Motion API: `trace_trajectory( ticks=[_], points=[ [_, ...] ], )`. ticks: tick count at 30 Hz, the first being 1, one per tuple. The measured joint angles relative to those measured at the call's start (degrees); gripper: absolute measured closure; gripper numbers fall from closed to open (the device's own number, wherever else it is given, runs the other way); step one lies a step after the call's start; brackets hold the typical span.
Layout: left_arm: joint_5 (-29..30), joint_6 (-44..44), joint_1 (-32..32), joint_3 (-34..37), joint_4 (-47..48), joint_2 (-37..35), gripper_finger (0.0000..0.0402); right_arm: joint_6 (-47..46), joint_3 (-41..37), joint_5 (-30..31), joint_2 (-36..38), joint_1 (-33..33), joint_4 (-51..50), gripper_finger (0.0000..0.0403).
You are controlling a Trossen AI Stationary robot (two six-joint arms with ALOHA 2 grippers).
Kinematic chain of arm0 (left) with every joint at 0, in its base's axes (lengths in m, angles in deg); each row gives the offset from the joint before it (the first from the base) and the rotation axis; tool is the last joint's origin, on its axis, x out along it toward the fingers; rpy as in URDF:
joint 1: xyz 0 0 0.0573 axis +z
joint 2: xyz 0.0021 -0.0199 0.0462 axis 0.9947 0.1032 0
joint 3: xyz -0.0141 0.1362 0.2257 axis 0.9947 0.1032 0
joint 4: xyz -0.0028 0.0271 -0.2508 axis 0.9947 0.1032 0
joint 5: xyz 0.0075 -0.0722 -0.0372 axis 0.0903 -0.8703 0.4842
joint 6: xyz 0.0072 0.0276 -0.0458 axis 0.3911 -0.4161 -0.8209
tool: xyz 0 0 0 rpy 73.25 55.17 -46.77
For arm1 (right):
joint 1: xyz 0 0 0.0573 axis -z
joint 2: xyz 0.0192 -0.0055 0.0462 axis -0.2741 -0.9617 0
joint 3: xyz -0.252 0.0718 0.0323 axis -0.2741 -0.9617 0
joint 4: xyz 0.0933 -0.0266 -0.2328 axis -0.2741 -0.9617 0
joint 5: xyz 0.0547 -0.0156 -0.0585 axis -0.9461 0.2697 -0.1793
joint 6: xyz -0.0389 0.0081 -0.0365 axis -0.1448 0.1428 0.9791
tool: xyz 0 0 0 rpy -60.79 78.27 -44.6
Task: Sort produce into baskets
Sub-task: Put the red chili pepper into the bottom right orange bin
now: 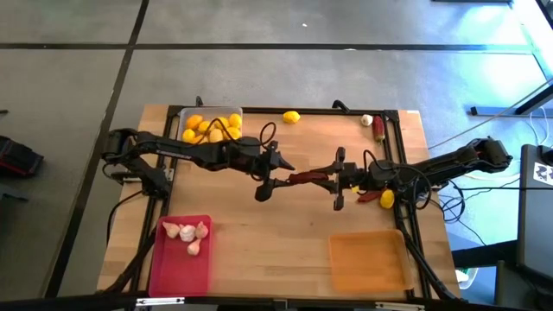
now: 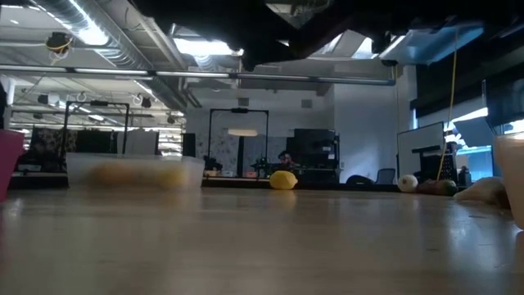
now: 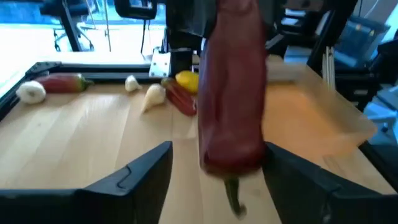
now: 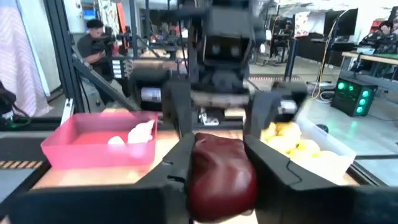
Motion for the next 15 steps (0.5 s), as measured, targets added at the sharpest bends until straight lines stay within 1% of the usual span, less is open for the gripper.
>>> trace_trajectory(
  ticks=[3, 4, 6, 9, 13, 15],
  points=[
    [0.0, -0.2, 0.0, 0.0, 5.6, -2.8, 0.0153, -0.4, 0.0, -0.5, 1.5, 0.0, -2.3, 0.0334],
    [0.0, -0.2, 0.0, 0.0, 7.7, -3.6, 0.0152, -0.7, 0.0, -0.9, 2.2, 0.0, -3.5, 0.0340],
    [0.0, -0.1, 0.0, 0.0, 11.8, -5.3, 0.0151, -2.1, 0.6, -2.4, 3.6, 0.0, -6.9, 0.0340],
    [0.0, 0.0, 0.0, 0.0, 16.7, -7.8, 0.0151, -5.1, 3.2, -4.3, 5.1, -0.3, -15.6, 0.0340],
    [0.0, 0.0, 0.0, 0.0, 21.4, -9.0, 0.0151, -7.4, 8.6, -4.5, 5.3, -2.9, -28.8, 0.0326],
    [0.0, 0.0, 0.0, 0.0, 22.2, -9.0, 0.0151, -9.2, 11.6, -4.5, 5.3, -4.3, -35.3, 0.0320]
  ],
)
